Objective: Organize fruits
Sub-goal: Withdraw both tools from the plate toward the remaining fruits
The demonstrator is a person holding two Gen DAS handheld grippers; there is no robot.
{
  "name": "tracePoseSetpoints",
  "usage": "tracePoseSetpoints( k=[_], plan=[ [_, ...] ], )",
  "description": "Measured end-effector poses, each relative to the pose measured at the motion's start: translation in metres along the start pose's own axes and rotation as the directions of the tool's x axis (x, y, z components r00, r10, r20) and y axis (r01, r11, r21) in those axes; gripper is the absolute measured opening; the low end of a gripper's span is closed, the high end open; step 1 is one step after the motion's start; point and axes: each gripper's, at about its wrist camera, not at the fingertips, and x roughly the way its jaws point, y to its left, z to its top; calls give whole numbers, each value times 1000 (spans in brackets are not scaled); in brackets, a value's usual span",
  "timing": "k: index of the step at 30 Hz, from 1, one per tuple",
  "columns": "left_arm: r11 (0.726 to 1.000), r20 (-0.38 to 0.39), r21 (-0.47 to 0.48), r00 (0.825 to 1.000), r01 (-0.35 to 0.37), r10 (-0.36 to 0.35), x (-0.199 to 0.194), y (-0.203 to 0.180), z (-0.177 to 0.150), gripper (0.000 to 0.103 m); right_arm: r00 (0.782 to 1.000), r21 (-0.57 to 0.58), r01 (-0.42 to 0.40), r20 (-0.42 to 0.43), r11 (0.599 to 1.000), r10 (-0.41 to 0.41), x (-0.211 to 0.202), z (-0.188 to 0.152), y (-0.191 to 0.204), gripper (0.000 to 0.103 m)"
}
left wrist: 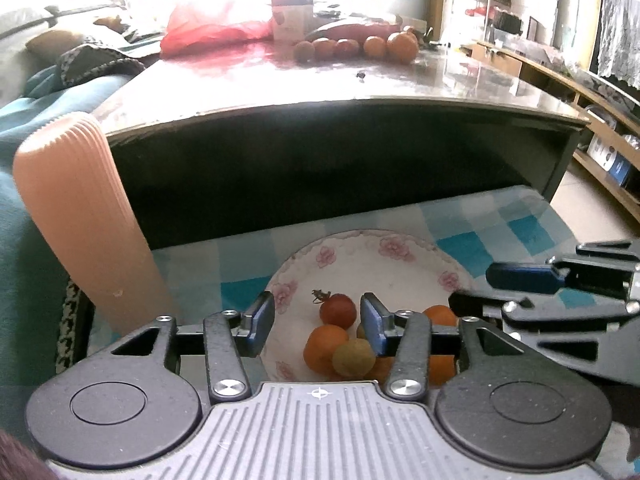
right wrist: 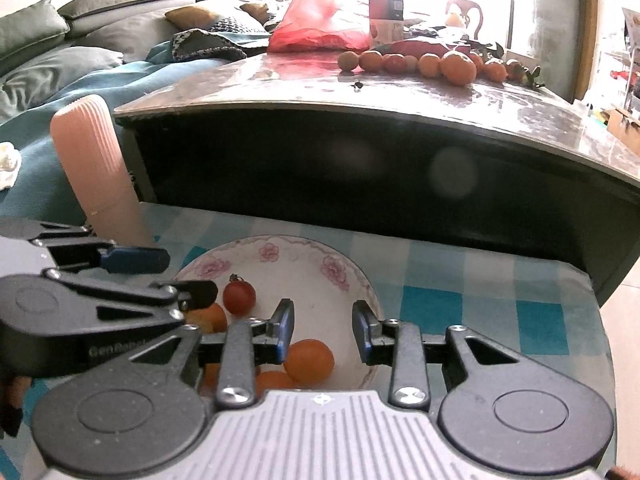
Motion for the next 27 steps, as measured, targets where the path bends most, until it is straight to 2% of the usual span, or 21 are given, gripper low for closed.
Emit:
tracePoseSetpoints(
  k=[9, 15, 21, 27],
  plan=[
    [1000, 2, 6, 1000, 7, -7, -22, 8, -11, 59, 999, -22, -28, -26, 999, 28, -25, -11, 13, 48],
    [999, -46, 51, 999, -2, 4, -40, 11, -34, 60, 995, -20, -61, -75, 998, 60, -37, -37, 25, 49],
    [997, -83, 70, 996, 23, -18, -49, 13, -47, 60, 983, -59, -126, -142, 990, 116, -32, -62, 43, 49],
    [995, -100, 90, 994, 51, -42, -46, 14, -52, 61, 973, -102, -191, -153, 976, 174, -23, -66, 59, 49]
  ],
)
